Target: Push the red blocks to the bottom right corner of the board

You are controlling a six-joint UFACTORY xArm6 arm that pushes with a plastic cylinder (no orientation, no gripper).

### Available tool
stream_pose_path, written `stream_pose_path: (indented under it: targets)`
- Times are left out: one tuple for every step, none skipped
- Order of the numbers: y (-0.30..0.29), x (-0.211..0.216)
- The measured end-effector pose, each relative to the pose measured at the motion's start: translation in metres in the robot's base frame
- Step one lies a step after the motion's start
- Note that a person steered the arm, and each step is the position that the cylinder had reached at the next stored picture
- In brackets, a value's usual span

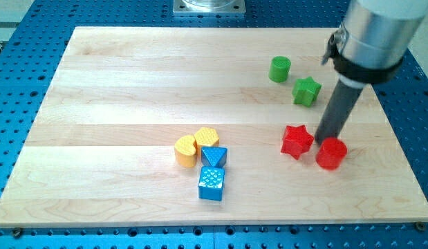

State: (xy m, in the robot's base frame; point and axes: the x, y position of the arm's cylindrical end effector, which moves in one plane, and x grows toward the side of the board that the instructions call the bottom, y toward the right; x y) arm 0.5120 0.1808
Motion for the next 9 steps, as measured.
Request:
stream_pose_path:
  targets:
    - [0.035,0.034]
    - [0.021,-0.015]
    - [-0.014,-0.045]
    - [-0.044,-0.037]
    - [-0.039,-0.015]
    - [-0.061,-0.045]
    - [-0.084,-0.001]
    - [-0.042,0.029]
    - [-0.018,0.031]
